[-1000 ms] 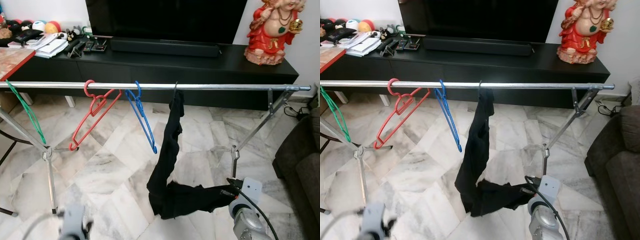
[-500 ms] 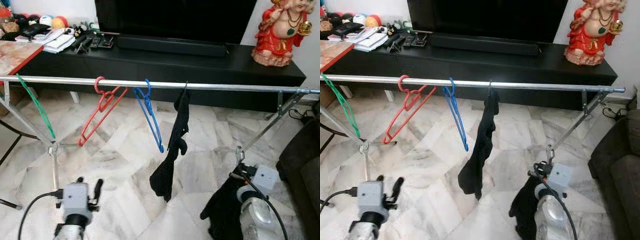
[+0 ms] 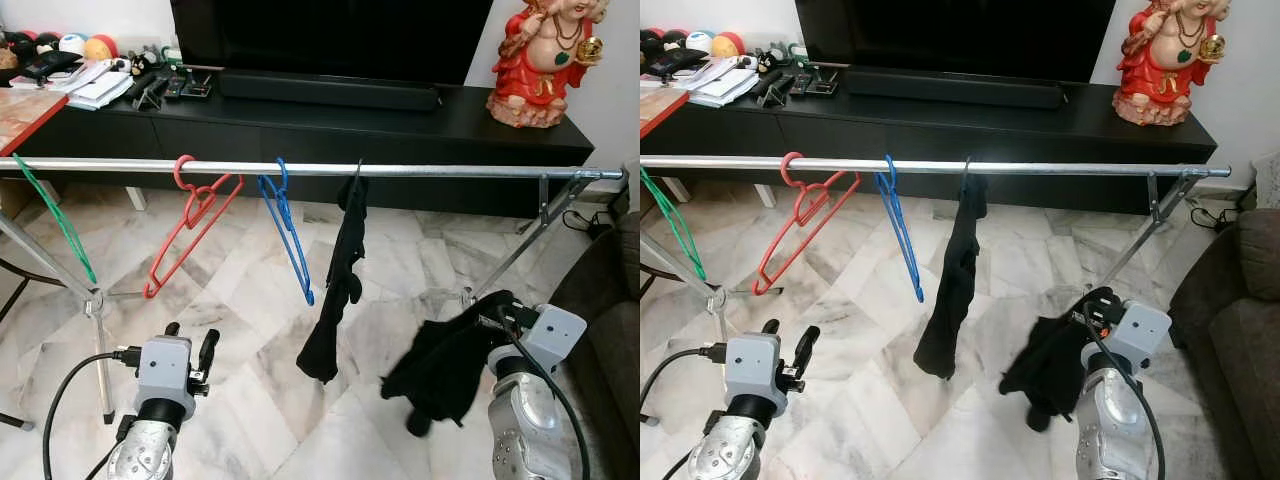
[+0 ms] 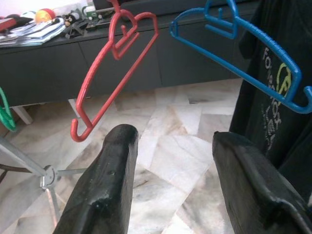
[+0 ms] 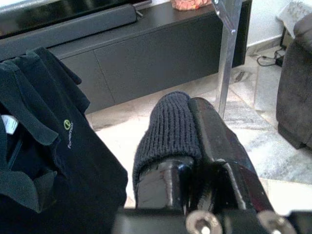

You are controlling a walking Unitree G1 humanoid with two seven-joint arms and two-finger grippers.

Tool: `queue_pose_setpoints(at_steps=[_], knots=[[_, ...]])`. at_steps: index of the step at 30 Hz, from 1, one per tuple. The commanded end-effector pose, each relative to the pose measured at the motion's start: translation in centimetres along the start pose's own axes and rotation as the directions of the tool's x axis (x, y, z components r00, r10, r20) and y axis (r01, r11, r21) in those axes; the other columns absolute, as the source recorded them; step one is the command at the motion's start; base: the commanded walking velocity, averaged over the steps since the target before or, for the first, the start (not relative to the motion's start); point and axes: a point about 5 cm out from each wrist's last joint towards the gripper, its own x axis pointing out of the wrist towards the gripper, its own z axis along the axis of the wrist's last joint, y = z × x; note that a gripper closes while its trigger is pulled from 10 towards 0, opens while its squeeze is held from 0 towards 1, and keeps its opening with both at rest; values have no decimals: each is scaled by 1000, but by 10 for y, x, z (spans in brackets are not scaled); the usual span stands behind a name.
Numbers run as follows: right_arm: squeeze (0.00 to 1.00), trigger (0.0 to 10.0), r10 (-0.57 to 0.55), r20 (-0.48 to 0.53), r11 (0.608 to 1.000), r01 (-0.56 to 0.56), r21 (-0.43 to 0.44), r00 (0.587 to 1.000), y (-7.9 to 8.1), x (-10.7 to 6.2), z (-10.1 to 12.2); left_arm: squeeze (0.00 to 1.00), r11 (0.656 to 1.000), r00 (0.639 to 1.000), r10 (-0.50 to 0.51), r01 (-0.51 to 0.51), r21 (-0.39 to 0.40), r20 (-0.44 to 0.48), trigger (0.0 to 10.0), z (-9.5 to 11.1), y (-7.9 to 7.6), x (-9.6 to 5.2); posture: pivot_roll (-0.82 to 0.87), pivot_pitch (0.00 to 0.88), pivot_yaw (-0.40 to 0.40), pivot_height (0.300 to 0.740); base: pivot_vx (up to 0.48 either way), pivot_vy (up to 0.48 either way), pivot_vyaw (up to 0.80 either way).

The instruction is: Hang hanger

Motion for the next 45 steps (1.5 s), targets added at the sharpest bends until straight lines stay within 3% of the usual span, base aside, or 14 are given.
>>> queue_pose_setpoints(at_steps=[1, 15, 37, 45], knots=[[0, 10000, -4, 14, 1000, 4, -5, 1000, -3, 0, 4, 0, 1000, 1000, 5, -4, 7, -15, 10000, -1, 1, -3, 13, 139, -48, 740, 0, -360, 0], [0, 10000, 29, -12, 999, -29, 13, 1000, 6, 0, 2, 0, 1000, 1000, 15, -15, 14, -22, 10000, -1, 8, -3, 15, 129, -47, 740, 0, -355, 0], [0, 10000, 63, -25, 997, -62, 39, 998, 16, 3, 1, 0, 997, 1000, -15, 17, -77, 21, 10000, 13, 2, 6, 12, 169, -60, 740, 0, 0, 0], [0, 10000, 73, -34, 997, -72, 40, 997, 19, 4, -1, 0, 996, 999, -20, 23, -83, 31, 10000, 15, 0, 11, 13, 170, -60, 740, 314, 0, 0]])
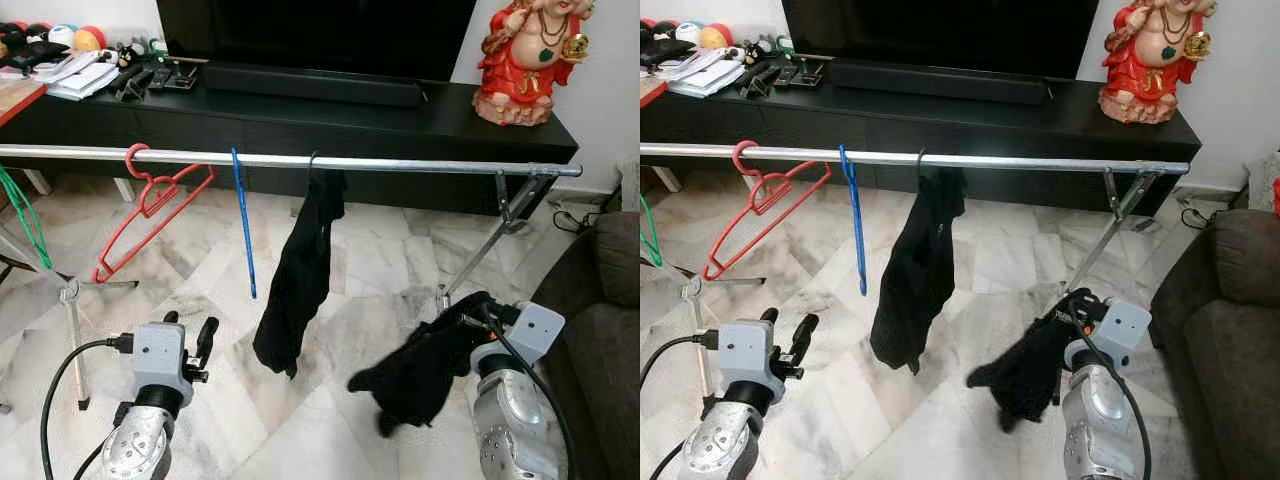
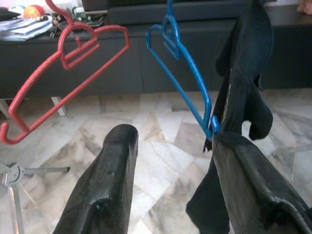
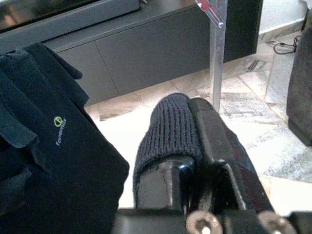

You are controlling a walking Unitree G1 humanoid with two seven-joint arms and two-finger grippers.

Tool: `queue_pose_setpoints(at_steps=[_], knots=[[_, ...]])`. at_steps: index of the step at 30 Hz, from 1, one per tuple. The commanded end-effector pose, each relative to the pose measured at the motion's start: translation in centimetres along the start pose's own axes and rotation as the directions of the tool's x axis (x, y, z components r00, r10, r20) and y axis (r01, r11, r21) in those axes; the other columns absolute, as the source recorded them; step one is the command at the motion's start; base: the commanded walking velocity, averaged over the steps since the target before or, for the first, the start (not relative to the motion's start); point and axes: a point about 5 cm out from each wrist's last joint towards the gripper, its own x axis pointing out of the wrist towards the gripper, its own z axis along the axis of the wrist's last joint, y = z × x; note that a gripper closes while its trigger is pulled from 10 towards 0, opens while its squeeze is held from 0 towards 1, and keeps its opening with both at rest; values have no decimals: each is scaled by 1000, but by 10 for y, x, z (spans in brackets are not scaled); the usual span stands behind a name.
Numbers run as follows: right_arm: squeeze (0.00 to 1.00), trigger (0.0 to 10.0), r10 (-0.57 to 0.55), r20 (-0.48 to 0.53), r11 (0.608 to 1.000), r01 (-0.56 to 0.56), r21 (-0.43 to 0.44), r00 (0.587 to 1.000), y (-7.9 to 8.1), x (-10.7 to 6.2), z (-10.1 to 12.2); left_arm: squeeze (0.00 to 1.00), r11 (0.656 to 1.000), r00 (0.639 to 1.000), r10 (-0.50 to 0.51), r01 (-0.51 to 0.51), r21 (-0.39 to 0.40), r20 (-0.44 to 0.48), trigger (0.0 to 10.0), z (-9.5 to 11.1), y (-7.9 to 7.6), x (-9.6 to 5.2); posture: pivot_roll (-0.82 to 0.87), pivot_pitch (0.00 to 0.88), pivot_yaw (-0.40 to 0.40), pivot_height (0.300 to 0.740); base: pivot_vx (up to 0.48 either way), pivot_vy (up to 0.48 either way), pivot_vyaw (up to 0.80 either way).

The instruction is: Hang hanger

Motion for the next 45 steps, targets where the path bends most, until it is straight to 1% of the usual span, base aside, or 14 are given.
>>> queue_pose_setpoints(at_steps=[1, 23, 26, 27, 29, 31, 35, 37, 39, 40, 41, 43, 44, 45], knots=[[0, 10000, 14, 15, 1000, -14, 0, 1000, 2, 4, 6, 0, 1000, 1000, -4, 4, -4, 0, 10000, 2, -1, 0, 14, 170, -60, 740, 341, 0, 0], [0, 10000, 35, -22, 999, -35, -27, 999, 6, 2, -4, 0, 1000, 998, -11, 10, 14, 60, 10000, 17, -4, 5, 16, 181, -56, 740, 362, 0, 0], [0, 10000, 35, -26, 999, -36, -29, 999, 5, 1, -6, 0, 1000, 998, -21, 19, 22, 64, 10000, 17, -5, 4, 16, 181, -56, 740, 0, 0, 0], [0, 10000, 37, -29, 999, -38, -32, 999, 6, 1, -7, 0, 1000, 998, 6, -4, -24, 69, 10000, 21, -3, 4, 15, 183, -58, 740, 0, 0, 0], [0, 10000, 38, -30, 999, -39, -33, 999, 6, 0, -7, 0, 999, 997, 19, -15, -44, 74, 10000, 23, -2, 4, 16, 183, -58, 740, 0, 0, 0], [0, 10000, 40, -32, 999, -41, -33, 999, 6, 0, -8, 0, 1000, 997, 4, -2, -17, 82, 10000, 28, -1, 5, 20, 184, -59, 740, 0, 0, 0], [0, 10000, 42, -35, 998, -43, -35, 999, 6, 1, -8, 0, 1000, 997, 0, 2, -14, 83, 10000, 32, 1, 8, 21, 184, -59, 740, 0, 0, 0], [0, 10000, 47, -35, 998, -49, -36, 998, 8, 2, -8, 0, 989, 998, 61, -55, -137, 35, 10000, 43, 15, 22, 21, 187, -59, 740, 0, 0, 0], [0, 10000, 49, -35, 998, -50, -37, 998, 8, 3, -8, 0, 994, 999, 42, -41, -106, 6, 10000, 42, 15, 25, 23, 187, -59, 740, 0, 0, 0], [0, 10000, 51, -36, 998, -52, -38, 998, 8, 3, -7, 0, 997, 999, -12, 8, -75, -53, 10000, 40, 15, 32, 26, 186, -59, 740, 0, 0, 0], [0, 10000, 52, -36, 998, -53, -39, 998, 9, 3, -7, 0, 998, 997, -31, 26, -62, -72, 10000, 40, 15, 34, 26, 186, -59, 740, 0, 0, 0], [0, 10000, 53, -37, 998, -55, -40, 998, 9, 4, -7, 0, 997, 996, -54, 50, -57, -74, 10000, 41, 14, 37, 23, 189, -60, 740, 0, 0, 0], [0, 10000, 55, -38, 997, -57, -46, 998, 9, 4, -7, 0, 989, 985, -134, 127, -71, -104, 10000, 47, 13, 47, 24, 188, -61, 740, 0, 0, 0], [0, 10000, 55, -37, 997, -57, -47, 998, 9, 5, -7, 0, 987, 980, -158, 152, -57, -118, 10000, 50, 14, 51, 24, 188, -61, 740, 0, 0, 0]])
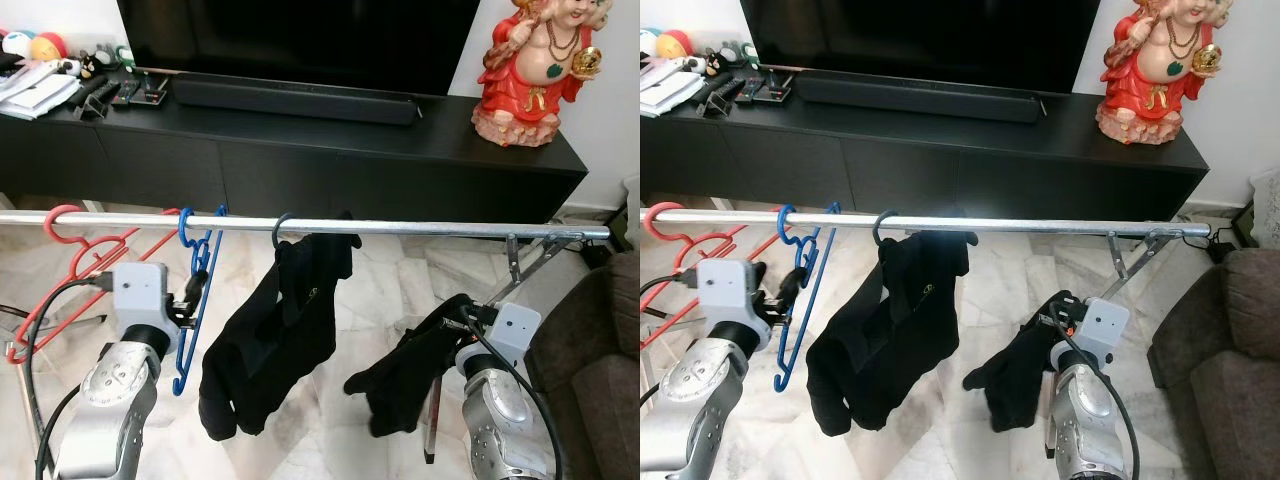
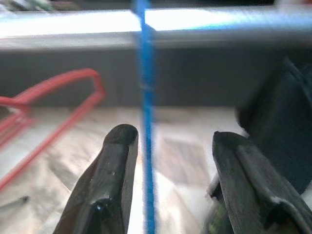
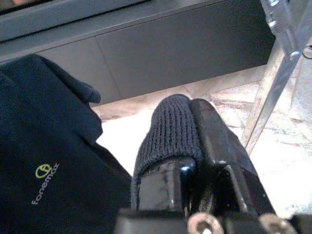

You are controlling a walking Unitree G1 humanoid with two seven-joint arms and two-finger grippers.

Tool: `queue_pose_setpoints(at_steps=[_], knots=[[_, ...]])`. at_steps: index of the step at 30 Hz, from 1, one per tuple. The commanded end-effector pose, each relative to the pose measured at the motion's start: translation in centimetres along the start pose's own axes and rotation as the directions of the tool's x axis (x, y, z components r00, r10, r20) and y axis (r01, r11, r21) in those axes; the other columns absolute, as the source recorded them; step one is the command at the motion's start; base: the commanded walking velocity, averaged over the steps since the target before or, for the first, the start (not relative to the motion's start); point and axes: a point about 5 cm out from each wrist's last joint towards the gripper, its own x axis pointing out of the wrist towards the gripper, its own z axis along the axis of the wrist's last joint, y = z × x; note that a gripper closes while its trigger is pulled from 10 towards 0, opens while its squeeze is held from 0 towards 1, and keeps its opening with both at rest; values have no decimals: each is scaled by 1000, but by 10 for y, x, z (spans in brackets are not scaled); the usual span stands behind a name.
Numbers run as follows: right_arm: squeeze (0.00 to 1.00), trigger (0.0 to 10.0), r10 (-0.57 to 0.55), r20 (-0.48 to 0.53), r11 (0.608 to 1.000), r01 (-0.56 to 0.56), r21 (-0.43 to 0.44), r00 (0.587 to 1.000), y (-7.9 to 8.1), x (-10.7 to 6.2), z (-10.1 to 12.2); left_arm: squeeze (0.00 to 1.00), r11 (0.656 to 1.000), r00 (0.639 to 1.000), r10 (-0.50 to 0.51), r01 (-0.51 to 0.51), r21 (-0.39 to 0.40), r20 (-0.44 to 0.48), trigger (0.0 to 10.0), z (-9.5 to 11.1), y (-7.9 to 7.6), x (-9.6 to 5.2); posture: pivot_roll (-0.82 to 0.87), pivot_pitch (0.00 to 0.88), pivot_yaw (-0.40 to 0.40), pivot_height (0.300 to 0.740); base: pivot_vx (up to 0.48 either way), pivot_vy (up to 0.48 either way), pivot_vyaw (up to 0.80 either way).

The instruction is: Hang hanger

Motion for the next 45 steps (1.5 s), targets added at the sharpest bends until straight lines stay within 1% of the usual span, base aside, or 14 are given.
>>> queue_pose_setpoints(at_steps=[1, 4, 5, 6, 7, 11, 14, 22, 23, 33, 34, 35, 41, 45], knots=[[0, 10000, 2, 24, 1000, -2, -10, 1000, -1, 3, 5, 0, 995, 991, -91, 95, 34, -96, 10000, 2, 3, 10, 27, 181, -57, 740, 0, 0, 0], [0, 10000, 2, 23, 1000, -1, -9, 1000, 0, 3, 5, 0, 991, 990, -56, 70, 110, -127, 10000, 4, 15, 16, 23, 182, -54, 740, 0, 0, 0], [0, 10000, 4, 22, 1000, -4, -9, 1000, 1, 3, 4, 902, 995, 990, 8, 6, 102, -140, 10000, 9, 26, 22, 19, 180, -53, 740, 0, 0, 0], [0, 10000, 5, 21, 1000, -5, -9, 1000, 1, 3, 4, 902, 995, 990, 31, -17, 102, -140, 10000, 11, 30, 24, 19, 180, -53, 740, 0, 0, 0], [0, 10000, 8, 21, 1000, -7, -11, 1000, 1, 3, 4, 1000, 995, 989, 44, -31, 92, -144, 10000, 14, 32, 26, 17, 184, -52, 740, 0, 0, 0], [0, 10000, 9, 22, 1000, -8, -17, 1000, 1, 3, 5, 1000, 998, 984, 55, -51, 31, -167, 10000, 19, 31, 34, 19, 195, -53, 740, 0, 0, 0], [0, 10000, 12, 19, 1000, -11, -19, 1000, 2, 1, 3, 1000, 1000, 967, 7, -14, -25, -253, 10000, 8, 26, 45, 13, 201, -54, 740, 0, 0, 0], [0, 10000, 14, 23, 1000, -13, -24, 1000, 1, 1, 4, 1000, 1000, 950, -26, 26, -4, -310, 10000, 0, 22, 49, 1, 215, -51, 740, 0, 0, 0], [0, 10000, 14, 23, 1000, -13, -25, 1000, 0, 0, 4, 0, 999, 952, -17, 29, 33, -306, 10000, 0, 21, 49, 3, 219, -52, 740, 0, 0, 0], [0, 10000, 19, 23, 1000, -19, -25, 1000, 2, 0, 4, 0, 1000, 974, -6, 10, 16, -227, 10000, 3, 11, 58, 3, 218, -54, 740, 0, 0, 0], [0, 10000, 21, 24, 999, -20, -26, 1000, 3, 1, 4, 0, 1000, 974, -11, 16, 17, -227, 4235, 2, 8, 59, 3, 218, -54, 740, 0, 0, 0], [0, 10000, 21, 24, 999, -20, -26, 999, 3, 1, 4, 0, 999, 974, -23, 27, 16, -226, 0, 1, 5, 60, 3, 218, -54, 740, 0, 0, 0], [0, 10000, 22, 26, 999, -21, -29, 999, 3, 1, 4, 0, 999, 974, -26, 35, 36, -224, 0, 2, 2, 61, -3, 216, -52, 740, 0, 0, 0], [0, 10000, 18, 28, 999, -17, -33, 999, 1, 0, 5, 0, 997, 975, 38, -22, 72, -218, 0, 7, 17, 60, -5, 218, -49, 740, 0, 0, 0]])
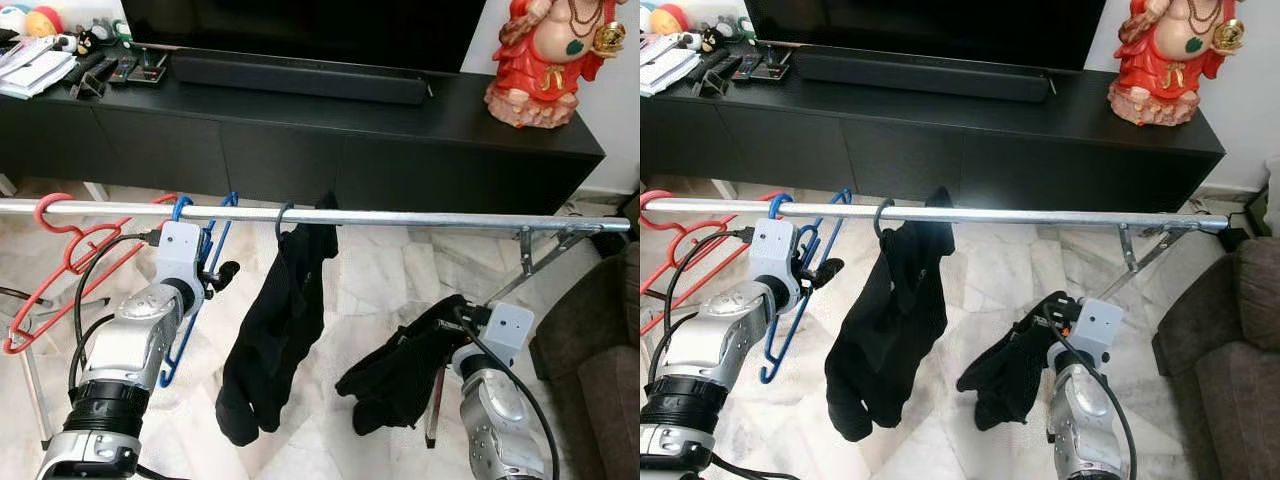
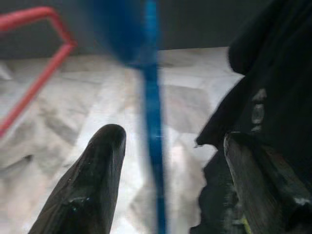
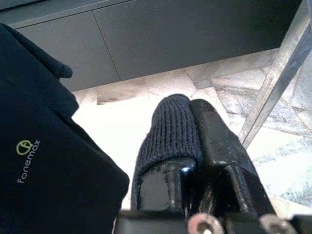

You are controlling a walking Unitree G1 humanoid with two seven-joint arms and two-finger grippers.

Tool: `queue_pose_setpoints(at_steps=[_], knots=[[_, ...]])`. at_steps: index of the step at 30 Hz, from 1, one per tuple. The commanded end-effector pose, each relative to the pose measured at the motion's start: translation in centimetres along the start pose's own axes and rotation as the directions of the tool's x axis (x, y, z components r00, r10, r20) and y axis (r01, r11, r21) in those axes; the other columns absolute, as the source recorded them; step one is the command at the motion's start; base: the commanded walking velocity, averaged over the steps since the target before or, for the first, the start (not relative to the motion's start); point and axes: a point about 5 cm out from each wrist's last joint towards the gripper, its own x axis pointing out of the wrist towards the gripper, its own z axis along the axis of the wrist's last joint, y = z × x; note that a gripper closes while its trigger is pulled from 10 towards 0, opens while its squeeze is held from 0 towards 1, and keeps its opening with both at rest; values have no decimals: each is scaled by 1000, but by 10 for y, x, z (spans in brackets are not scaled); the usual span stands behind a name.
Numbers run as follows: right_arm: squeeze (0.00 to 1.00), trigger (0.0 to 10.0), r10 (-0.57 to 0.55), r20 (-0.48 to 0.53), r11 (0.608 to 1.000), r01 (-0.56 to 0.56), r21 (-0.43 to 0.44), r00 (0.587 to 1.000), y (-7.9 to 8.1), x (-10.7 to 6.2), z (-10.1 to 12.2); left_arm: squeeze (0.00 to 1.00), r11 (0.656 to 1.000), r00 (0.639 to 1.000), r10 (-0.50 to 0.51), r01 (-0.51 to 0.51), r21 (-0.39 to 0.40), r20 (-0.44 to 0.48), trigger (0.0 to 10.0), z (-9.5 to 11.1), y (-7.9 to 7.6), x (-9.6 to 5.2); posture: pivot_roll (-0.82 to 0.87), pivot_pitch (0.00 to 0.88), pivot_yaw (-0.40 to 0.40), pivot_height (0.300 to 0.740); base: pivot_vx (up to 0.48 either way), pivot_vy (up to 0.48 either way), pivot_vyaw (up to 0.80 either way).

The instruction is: Hang hanger

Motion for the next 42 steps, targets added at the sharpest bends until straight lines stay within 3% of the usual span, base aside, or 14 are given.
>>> queue_pose_setpoints(at_steps=[1, 6, 16, 28, 42], knots=[[0, 10000, -4, 35, 1000, 4, -9, 999, -3, -1, 6, 0, 999, 999, 43, -43, 13, 7, 0, 3, 10, -1, -5, 218, -49, 740, 0, 0, 0], [0, 10000, -1, 31, 1000, 2, -9, 1000, -2, -1, 4, 0, 997, 998, 69, -69, 20, 13, 0, 5, 15, -3, 5, 218, -49, 740, 0, 0, 0], [0, 10000, 2, 33, 1000, -2, -11, 999, -2, 0, 6, 0, 999, 998, 52, -52, -6, -18, 0, -4, 4, 1, -4, 215, -52, 740, 0, 0, 0], [0, 10000, 2, 28, 1000, -2, -8, 1000, 0, -1, 4, 0, 997, 996, 74, -75, -16, -54, 0, -9, 7, 2, 3, 213, -49, 740, 0, 0, 0], [0, 10000, -2, 29, 1000, 2, -8, 1000, -1, -1, 3, 0, 996, 996, 82, -83, -30, -27, 0, -6, 6, 3, 3, 206, -45, 740, 0, 0, 0]])
